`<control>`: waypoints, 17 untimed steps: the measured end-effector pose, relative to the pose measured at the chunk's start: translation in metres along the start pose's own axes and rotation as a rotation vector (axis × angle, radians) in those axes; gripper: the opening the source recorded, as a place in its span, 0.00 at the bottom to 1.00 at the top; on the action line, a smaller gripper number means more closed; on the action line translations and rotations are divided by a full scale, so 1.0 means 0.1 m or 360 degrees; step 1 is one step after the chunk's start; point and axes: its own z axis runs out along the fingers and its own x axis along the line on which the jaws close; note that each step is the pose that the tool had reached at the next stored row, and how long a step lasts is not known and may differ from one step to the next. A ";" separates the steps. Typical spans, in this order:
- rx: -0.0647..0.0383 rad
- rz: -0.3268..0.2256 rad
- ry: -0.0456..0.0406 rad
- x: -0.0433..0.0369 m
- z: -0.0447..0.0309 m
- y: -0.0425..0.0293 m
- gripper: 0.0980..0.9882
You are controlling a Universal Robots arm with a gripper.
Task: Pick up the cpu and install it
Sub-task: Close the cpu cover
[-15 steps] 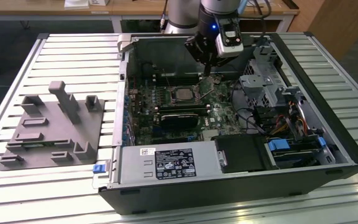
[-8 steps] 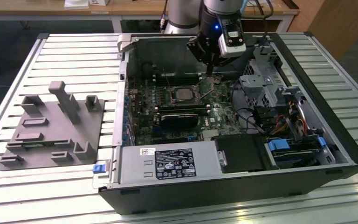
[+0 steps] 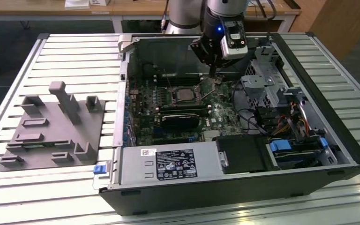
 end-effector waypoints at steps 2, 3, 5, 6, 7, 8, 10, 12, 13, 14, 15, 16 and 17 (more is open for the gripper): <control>0.0000 0.0000 0.0000 -0.017 0.025 0.029 0.01; 0.0000 0.0000 0.0000 -0.025 0.040 0.042 0.01; 0.0000 0.0000 0.0000 -0.039 0.066 0.063 0.01; 0.0000 0.0000 0.0000 -0.048 0.078 0.075 0.01; 0.0000 0.0000 0.0000 -0.055 0.087 0.086 0.01; 0.0000 0.0001 0.0000 -0.063 0.097 0.096 0.01; 0.0001 0.0002 0.0000 -0.073 0.112 0.118 0.01; 0.0000 0.0004 0.0000 -0.078 0.130 0.135 0.01; 0.0000 0.0006 0.0000 -0.078 0.140 0.142 0.01; 0.0000 0.0007 -0.0001 -0.079 0.151 0.149 0.01; 0.0001 0.0007 -0.0001 -0.081 0.162 0.156 0.01; 0.0001 0.0008 -0.0001 -0.084 0.174 0.164 0.01; 0.0002 0.0009 -0.0001 -0.088 0.191 0.183 0.01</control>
